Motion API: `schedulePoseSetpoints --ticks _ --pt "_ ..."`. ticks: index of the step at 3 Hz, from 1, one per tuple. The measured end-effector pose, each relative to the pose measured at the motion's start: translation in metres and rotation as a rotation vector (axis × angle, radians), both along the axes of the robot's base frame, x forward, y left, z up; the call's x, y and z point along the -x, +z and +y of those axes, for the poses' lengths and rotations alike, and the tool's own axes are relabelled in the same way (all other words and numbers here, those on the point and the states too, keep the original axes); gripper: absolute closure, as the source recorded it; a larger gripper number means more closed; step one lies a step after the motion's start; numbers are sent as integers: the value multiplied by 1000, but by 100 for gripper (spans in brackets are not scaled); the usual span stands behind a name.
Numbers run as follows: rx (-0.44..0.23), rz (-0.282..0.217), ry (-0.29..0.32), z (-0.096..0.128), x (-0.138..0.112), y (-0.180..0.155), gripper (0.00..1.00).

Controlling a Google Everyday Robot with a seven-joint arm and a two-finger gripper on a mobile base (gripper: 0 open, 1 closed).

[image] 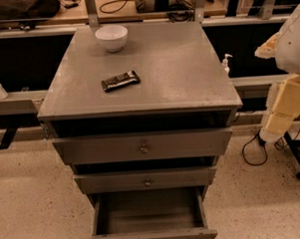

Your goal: Close bottom drawer

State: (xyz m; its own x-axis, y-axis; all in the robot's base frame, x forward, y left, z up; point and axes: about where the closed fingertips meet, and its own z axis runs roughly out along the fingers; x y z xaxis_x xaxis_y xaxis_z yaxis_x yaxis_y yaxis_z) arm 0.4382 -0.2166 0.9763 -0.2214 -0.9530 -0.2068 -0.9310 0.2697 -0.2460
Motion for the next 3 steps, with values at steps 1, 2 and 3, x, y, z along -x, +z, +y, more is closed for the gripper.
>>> schedulePoseSetpoints --ticks 1,2,3 --pt "0 0 0 0 0 0 0" --pt "-73 58 89 20 -16 -30 0" --pt "-208 78 230 63 -12 -57 0"
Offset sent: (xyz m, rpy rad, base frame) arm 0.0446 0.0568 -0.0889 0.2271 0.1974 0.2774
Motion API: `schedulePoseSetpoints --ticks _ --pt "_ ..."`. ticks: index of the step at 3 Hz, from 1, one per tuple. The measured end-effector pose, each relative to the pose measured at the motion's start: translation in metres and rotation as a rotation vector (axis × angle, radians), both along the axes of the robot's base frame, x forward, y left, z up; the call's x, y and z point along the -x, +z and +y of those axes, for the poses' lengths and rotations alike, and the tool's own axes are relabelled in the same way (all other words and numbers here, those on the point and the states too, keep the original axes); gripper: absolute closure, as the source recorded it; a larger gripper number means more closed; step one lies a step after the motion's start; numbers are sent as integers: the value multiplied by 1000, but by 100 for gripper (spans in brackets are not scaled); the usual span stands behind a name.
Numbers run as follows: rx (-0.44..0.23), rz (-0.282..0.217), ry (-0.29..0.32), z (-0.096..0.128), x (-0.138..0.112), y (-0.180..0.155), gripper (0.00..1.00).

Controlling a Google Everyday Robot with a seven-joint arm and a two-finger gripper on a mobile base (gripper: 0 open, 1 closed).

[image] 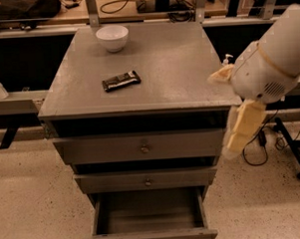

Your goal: Close bottom drawer

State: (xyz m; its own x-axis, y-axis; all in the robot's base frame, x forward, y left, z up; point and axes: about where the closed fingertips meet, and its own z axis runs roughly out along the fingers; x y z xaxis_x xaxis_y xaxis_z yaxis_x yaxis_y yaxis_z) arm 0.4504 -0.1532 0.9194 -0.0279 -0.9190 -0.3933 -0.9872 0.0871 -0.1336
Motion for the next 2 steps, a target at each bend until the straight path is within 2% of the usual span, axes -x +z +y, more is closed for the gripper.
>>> schedulePoseSetpoints --ticks 1,2 --pt "-188 -23 93 53 33 -38 0" --pt "-270 -44 115 77 50 -52 0"
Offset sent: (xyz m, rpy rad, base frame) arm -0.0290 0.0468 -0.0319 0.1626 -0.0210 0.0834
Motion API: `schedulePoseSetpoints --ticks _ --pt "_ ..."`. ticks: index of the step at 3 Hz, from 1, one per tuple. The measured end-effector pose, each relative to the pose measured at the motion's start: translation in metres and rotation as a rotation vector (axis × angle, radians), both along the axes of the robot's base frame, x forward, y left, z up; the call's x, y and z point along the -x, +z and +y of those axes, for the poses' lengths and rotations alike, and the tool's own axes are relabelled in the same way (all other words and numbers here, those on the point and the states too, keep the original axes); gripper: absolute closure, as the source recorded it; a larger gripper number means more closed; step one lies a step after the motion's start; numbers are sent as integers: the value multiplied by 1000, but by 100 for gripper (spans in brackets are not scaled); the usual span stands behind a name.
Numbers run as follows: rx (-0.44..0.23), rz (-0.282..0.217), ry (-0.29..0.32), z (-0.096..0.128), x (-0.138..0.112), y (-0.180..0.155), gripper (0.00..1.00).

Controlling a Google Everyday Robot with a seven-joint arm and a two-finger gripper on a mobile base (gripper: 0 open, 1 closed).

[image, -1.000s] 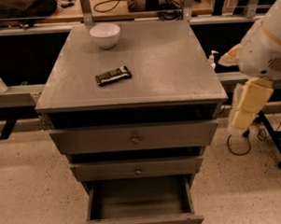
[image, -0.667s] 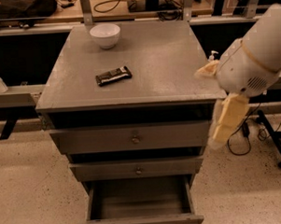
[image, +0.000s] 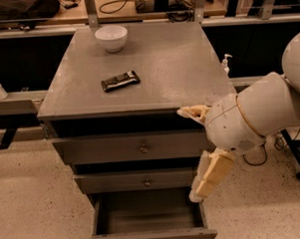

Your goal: Close bottom drawer

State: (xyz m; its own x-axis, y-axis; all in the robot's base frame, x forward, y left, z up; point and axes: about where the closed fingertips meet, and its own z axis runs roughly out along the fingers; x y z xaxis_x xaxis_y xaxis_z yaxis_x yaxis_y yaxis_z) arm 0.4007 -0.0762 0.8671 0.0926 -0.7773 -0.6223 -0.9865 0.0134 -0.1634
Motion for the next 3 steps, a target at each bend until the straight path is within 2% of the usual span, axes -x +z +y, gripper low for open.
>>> schedulePoseSetpoints --ticks 1,2,3 --pt "31 -7 33 6 0 7 0" --pt "1 -10 35 -4 3 -31 0" --pt "-70 -39 -31 -37 14 -113 0"
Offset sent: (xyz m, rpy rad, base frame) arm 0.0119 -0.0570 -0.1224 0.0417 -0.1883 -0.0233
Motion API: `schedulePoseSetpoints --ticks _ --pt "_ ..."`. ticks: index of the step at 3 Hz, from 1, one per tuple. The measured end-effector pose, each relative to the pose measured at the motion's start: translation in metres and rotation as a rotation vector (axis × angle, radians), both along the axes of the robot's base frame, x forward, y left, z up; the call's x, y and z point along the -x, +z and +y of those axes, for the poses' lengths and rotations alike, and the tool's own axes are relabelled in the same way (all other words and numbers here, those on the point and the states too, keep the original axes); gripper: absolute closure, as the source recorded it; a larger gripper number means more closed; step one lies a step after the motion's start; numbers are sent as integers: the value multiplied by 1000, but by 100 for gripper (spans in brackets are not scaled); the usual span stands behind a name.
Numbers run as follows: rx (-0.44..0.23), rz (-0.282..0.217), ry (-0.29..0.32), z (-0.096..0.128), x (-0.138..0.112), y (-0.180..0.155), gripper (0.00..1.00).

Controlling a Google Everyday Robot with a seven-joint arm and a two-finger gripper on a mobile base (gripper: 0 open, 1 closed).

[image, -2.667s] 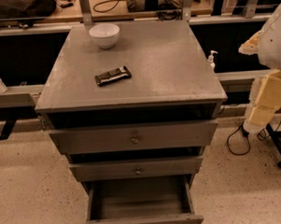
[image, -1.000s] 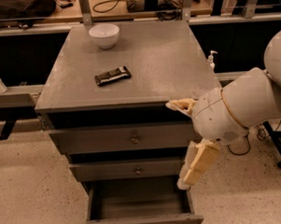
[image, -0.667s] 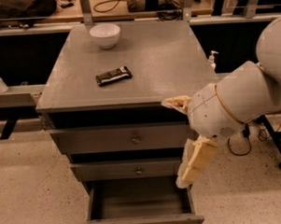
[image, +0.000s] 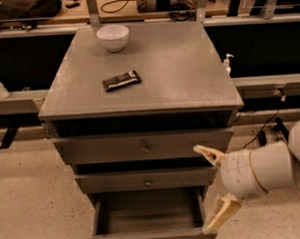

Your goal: Close bottom drawer

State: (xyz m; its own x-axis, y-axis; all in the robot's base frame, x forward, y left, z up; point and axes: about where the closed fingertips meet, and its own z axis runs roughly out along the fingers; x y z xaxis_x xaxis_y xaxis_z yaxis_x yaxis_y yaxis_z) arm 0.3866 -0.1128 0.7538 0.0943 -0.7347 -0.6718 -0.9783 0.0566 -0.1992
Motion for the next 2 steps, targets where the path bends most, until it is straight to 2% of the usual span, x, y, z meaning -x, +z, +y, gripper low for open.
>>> schedulePoseSetpoints --ticks 1,2 --pt "-39 -28 -79 -35 8 -90 0" --pt "-62 -36 -152 -63 -13 -132 0"
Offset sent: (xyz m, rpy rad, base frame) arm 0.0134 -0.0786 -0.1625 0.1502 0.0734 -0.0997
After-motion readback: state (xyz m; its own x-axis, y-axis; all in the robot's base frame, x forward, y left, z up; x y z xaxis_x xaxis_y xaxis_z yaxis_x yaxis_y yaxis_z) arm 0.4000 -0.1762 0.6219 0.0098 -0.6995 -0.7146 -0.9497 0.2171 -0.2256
